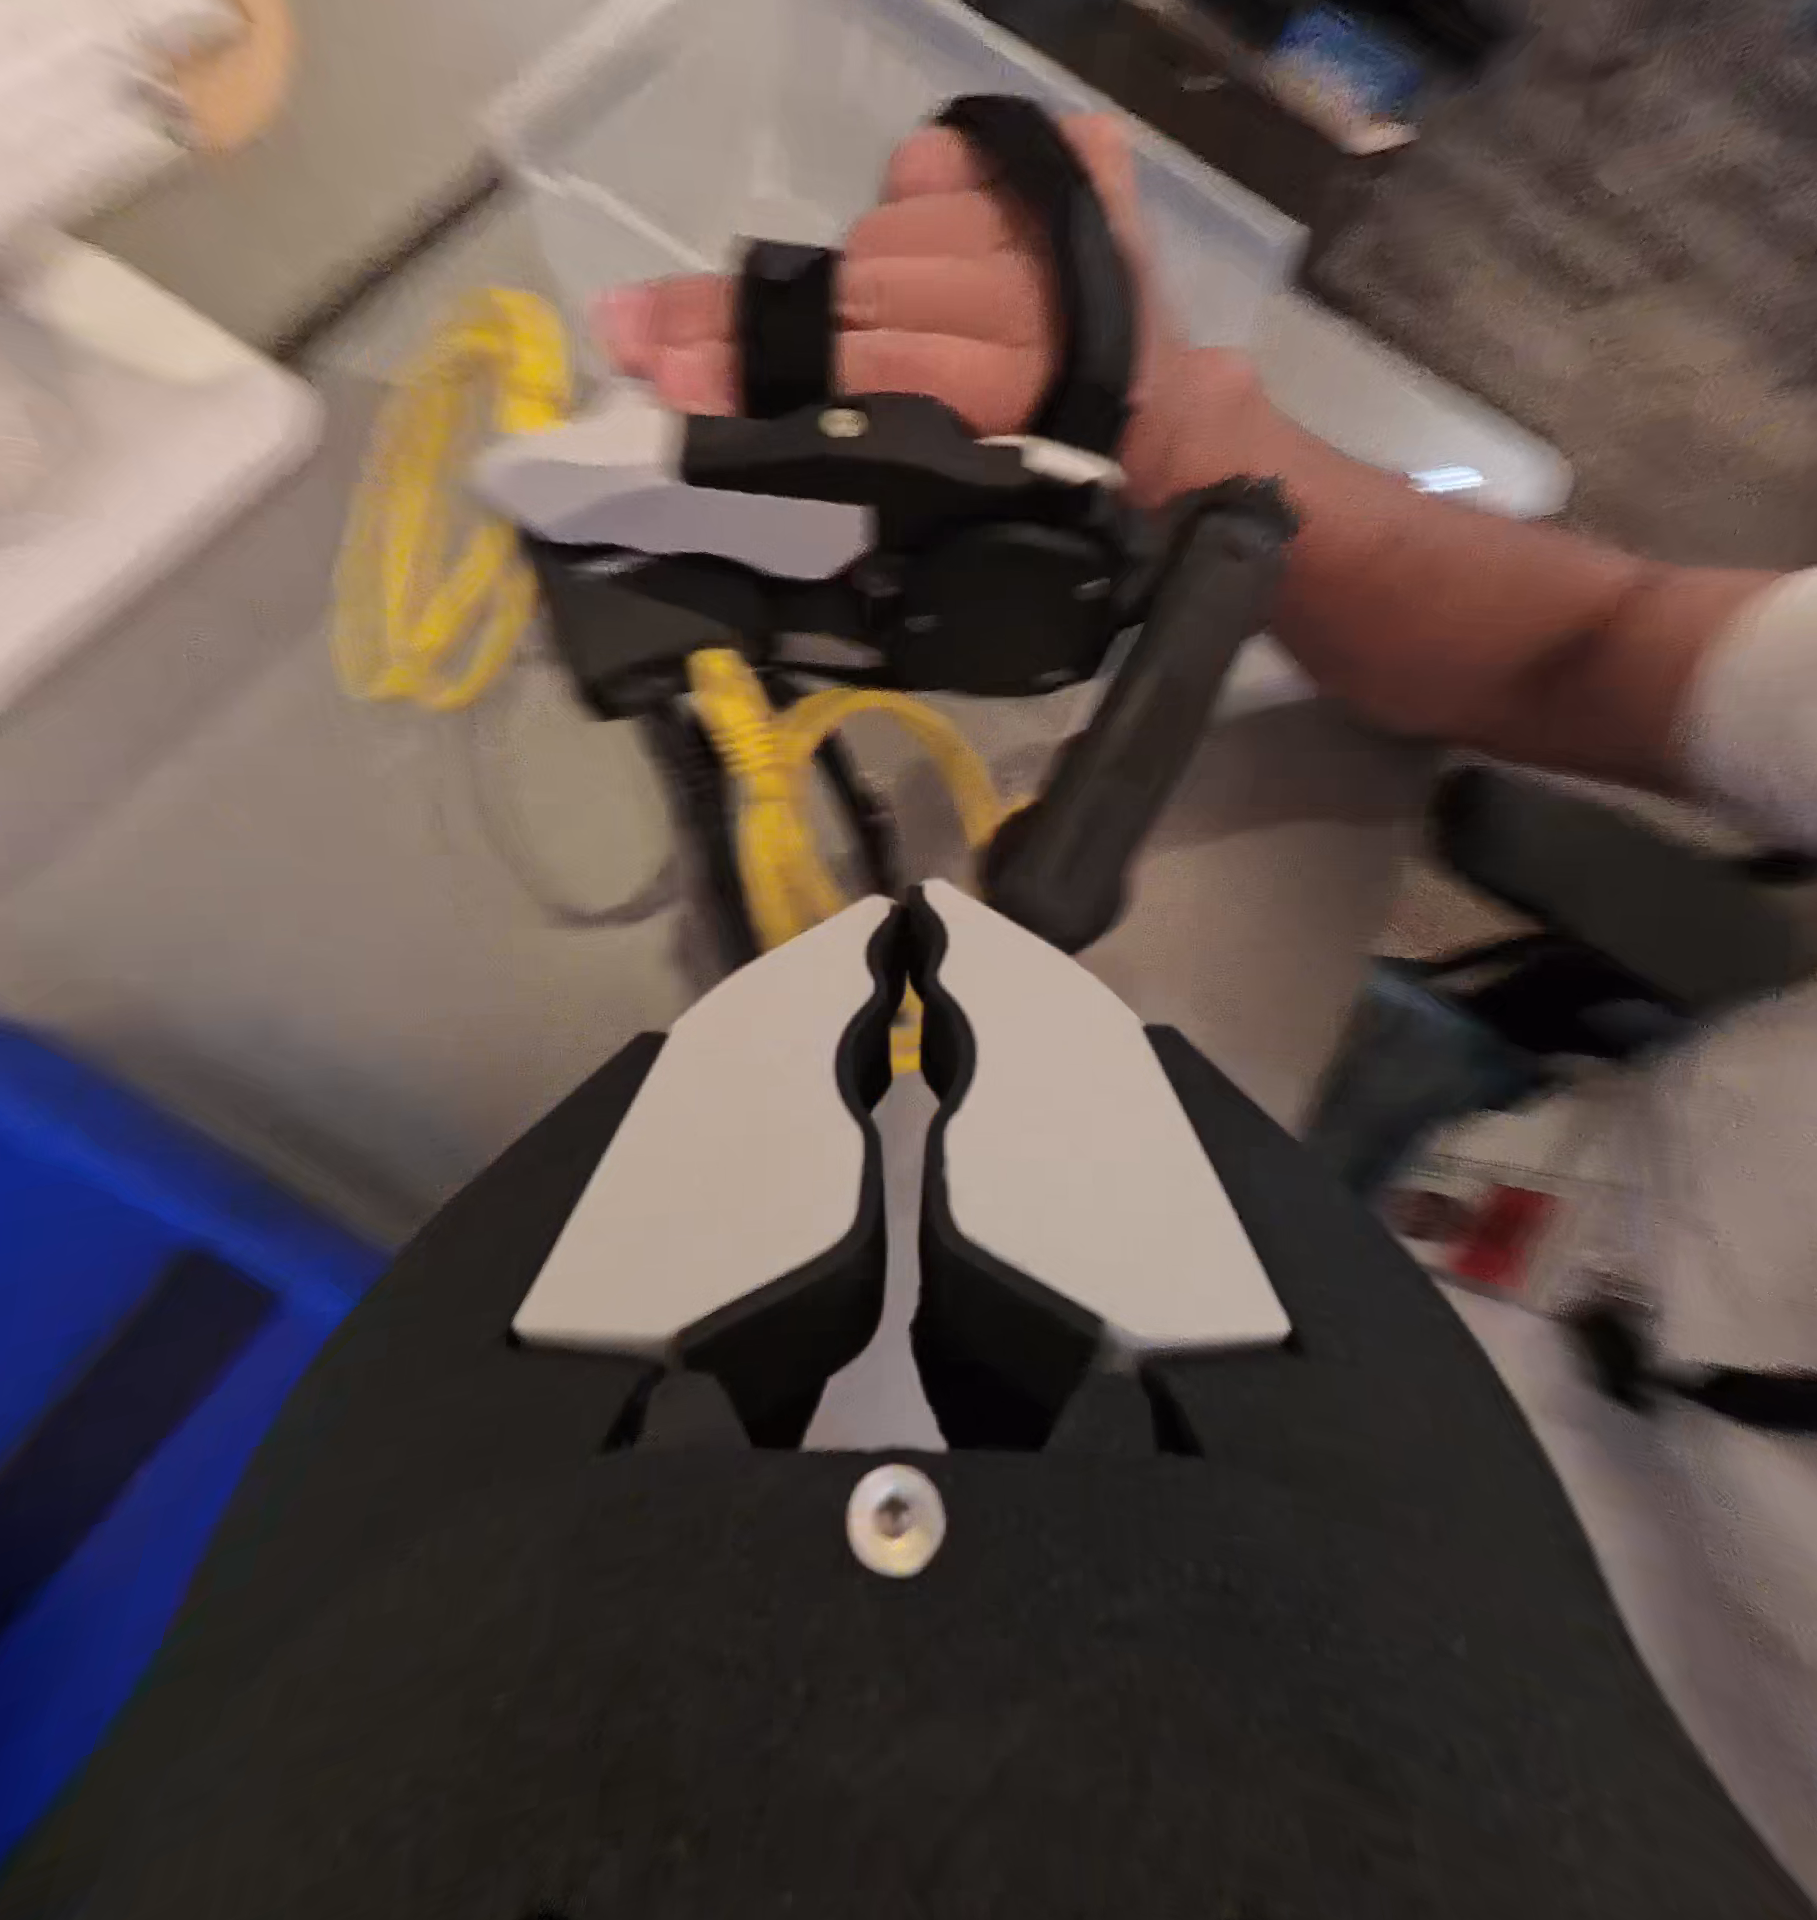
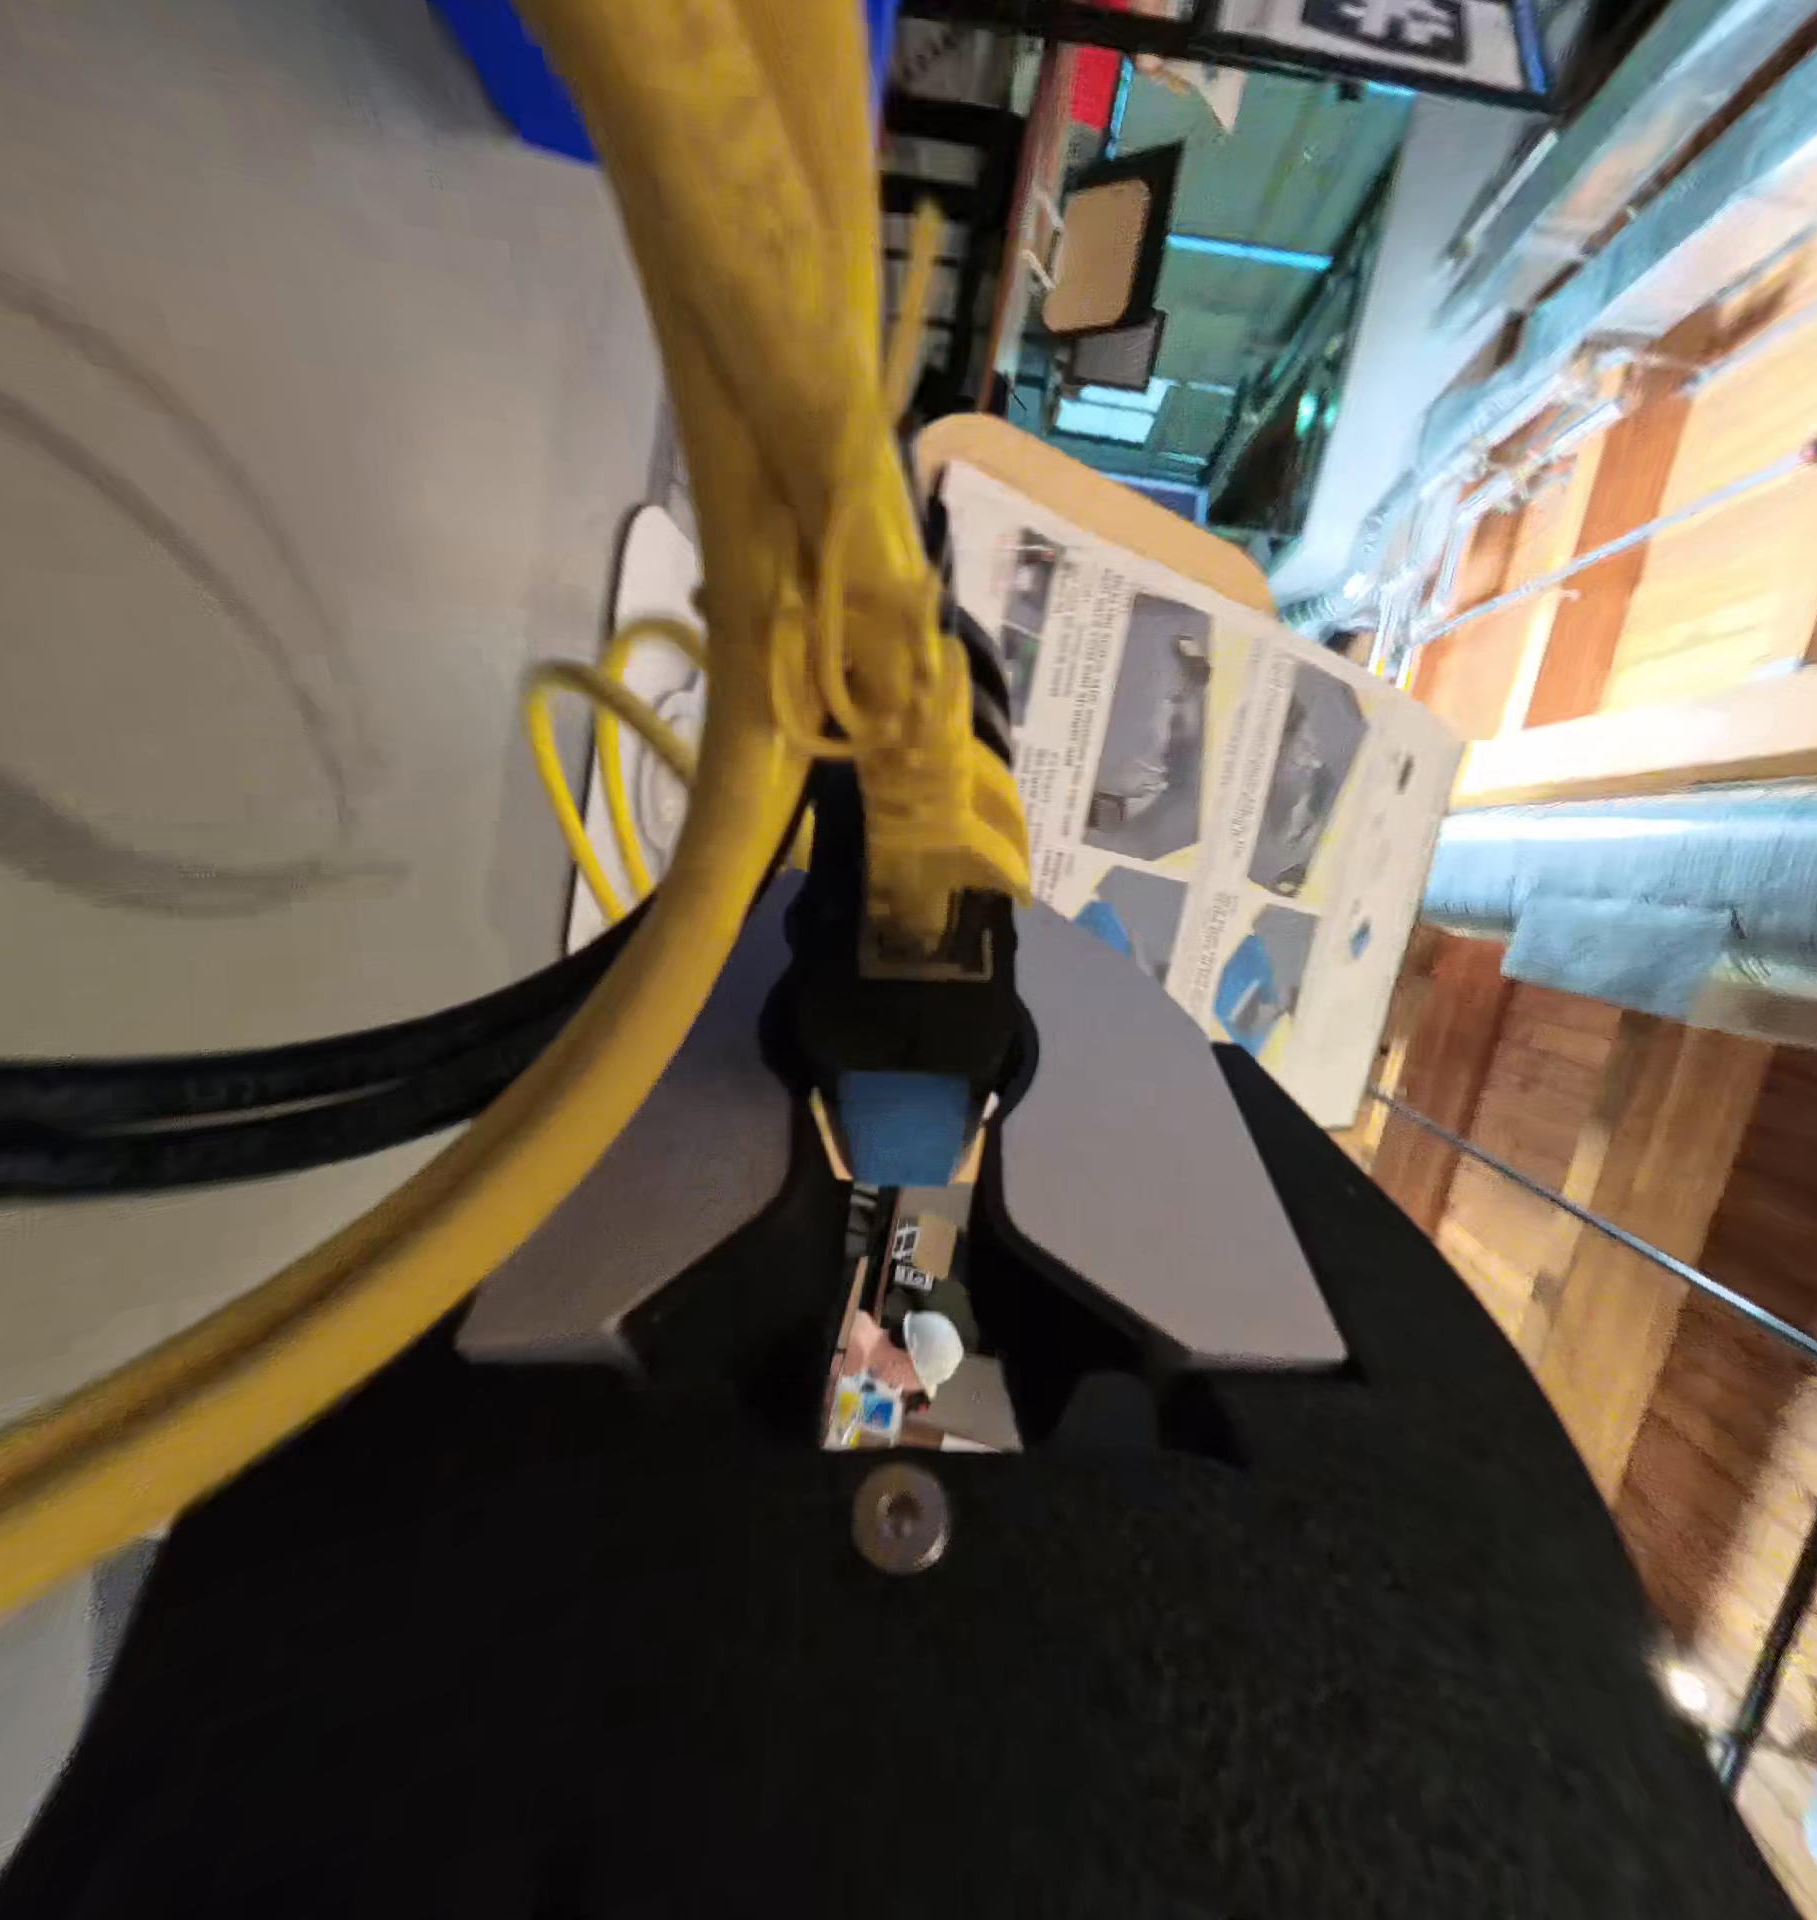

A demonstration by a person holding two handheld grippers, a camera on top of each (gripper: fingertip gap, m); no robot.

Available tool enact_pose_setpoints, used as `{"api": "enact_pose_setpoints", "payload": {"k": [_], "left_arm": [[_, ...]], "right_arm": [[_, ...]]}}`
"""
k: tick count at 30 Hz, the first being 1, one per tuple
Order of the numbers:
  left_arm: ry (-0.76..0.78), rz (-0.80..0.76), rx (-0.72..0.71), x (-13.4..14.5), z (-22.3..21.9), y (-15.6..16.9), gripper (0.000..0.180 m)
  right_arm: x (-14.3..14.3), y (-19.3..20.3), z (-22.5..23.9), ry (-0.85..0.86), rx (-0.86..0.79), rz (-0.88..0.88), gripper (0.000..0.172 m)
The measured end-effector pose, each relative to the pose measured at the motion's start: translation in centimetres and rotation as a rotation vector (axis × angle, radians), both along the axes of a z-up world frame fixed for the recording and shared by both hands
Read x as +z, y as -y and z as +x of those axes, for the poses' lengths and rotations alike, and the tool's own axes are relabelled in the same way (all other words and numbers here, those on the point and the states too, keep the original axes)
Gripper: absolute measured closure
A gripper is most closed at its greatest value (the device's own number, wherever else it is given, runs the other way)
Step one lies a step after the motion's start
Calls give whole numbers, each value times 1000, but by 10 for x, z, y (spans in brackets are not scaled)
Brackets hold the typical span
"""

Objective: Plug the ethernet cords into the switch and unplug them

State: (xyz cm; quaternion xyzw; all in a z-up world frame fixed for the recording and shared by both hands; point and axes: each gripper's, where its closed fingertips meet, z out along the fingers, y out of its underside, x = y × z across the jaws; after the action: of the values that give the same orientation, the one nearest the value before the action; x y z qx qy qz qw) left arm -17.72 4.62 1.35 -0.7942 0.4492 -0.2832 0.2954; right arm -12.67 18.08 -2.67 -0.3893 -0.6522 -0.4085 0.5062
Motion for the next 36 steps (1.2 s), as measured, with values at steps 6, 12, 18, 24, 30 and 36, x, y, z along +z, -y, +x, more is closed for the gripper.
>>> {"api": "enact_pose_setpoints", "payload": {"k": [6,12,18,24,30,36], "left_arm": [[-16,135,70,-4,-10,-21,180],[190,192,33,-1,10,-39,148],[572,483,-361,44,7,4,151],[542,715,-625,42,17,25,153],[393,878,-633,28,41,11,146],[372,961,-661,24,45,6,153]], "right_arm": [[5,5,5,-83,36,-34,146],[36,28,-12,-135,125,67,140],[32,49,-16,-268,330,-161,147],[37,82,-28,-414,564,-391,147],[39,86,-30,-467,594,-455,147],[32,88,-33,-509,618,-556,147]]}}
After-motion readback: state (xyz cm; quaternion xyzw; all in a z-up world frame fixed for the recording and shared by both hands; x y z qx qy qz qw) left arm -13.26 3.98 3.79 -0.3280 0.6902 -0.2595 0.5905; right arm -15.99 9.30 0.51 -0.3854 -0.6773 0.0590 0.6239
